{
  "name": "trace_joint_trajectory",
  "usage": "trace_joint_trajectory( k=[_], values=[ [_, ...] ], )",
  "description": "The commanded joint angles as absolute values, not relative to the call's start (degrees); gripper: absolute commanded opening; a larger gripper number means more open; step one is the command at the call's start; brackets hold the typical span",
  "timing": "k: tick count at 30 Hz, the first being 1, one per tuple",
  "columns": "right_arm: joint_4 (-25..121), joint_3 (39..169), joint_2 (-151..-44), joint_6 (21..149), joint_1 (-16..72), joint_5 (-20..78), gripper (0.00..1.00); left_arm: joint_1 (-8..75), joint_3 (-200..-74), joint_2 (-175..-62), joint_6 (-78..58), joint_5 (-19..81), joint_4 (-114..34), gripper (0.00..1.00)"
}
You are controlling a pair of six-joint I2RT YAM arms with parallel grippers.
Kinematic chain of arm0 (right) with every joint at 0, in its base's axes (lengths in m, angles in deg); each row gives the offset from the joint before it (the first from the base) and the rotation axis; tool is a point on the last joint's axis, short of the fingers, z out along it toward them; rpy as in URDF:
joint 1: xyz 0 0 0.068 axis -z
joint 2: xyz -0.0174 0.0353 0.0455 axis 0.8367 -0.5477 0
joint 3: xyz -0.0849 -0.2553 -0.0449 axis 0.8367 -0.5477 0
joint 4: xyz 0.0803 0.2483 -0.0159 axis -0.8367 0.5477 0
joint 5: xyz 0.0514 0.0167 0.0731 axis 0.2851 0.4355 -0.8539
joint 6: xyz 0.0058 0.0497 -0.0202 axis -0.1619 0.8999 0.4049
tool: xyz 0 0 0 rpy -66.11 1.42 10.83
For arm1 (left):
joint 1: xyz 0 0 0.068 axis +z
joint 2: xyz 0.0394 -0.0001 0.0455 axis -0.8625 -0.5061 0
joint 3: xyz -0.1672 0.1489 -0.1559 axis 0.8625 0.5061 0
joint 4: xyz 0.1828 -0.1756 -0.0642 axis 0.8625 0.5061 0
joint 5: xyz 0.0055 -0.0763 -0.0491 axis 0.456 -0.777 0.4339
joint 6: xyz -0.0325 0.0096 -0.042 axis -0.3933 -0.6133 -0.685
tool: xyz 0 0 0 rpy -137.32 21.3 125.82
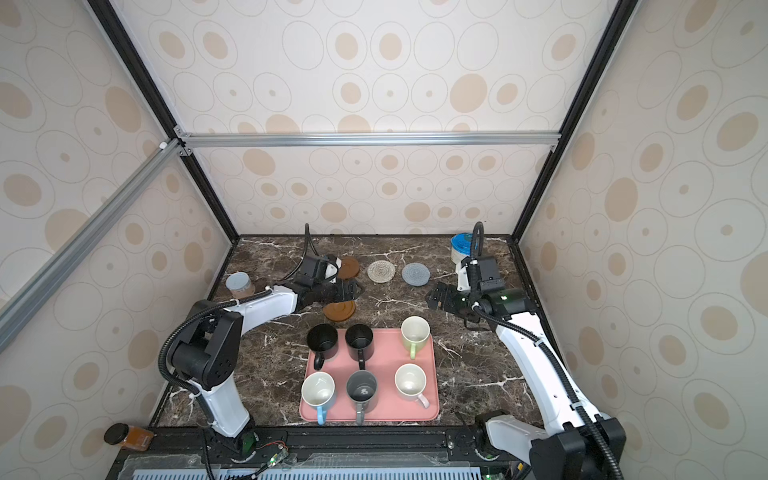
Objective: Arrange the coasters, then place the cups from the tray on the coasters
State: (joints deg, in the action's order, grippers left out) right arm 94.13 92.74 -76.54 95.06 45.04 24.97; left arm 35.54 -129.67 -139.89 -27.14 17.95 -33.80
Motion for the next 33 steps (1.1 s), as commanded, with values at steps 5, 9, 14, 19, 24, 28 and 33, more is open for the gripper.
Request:
trace_joint_trajectory(
  k=[5, 9, 14, 19, 24, 28, 33],
  values=[
    [94.25, 92.68, -76.65, 94.82, 45.28, 24.71, 0.99, 35.64, -128.51, -141.81, -27.55, 17.06, -35.65, 1.00],
    [94.22, 92.62, -76.48, 94.82, 45.28, 24.83, 0.99, 35.63, -128.53, -143.30, -27.63, 16.33, -35.78, 1.00],
    [94.22, 92.57, -76.46, 94.82, 45.28, 24.99, 0.99, 35.67, -128.51, -144.42, -27.24, 16.52, -35.78, 1.00],
    [94.27, 92.67, -76.63, 94.81, 45.28, 25.02, 0.99, 35.62, -129.10, -145.76, -26.71, 16.54, -35.45, 1.00],
    [94.27, 92.75, -76.67, 94.78, 45.27, 25.00, 0.98, 35.69, -130.56, -147.17, -26.18, 17.19, -34.64, 1.00],
    [94.27, 92.90, -76.58, 94.82, 45.27, 25.06, 0.99, 35.77, -131.56, -147.96, -26.31, 18.60, -34.51, 1.00],
    [94.18, 93.06, -76.54, 94.89, 45.28, 24.88, 0.99, 35.85, -132.77, -149.37, -26.14, 19.03, -34.26, 1.00]
  ],
)
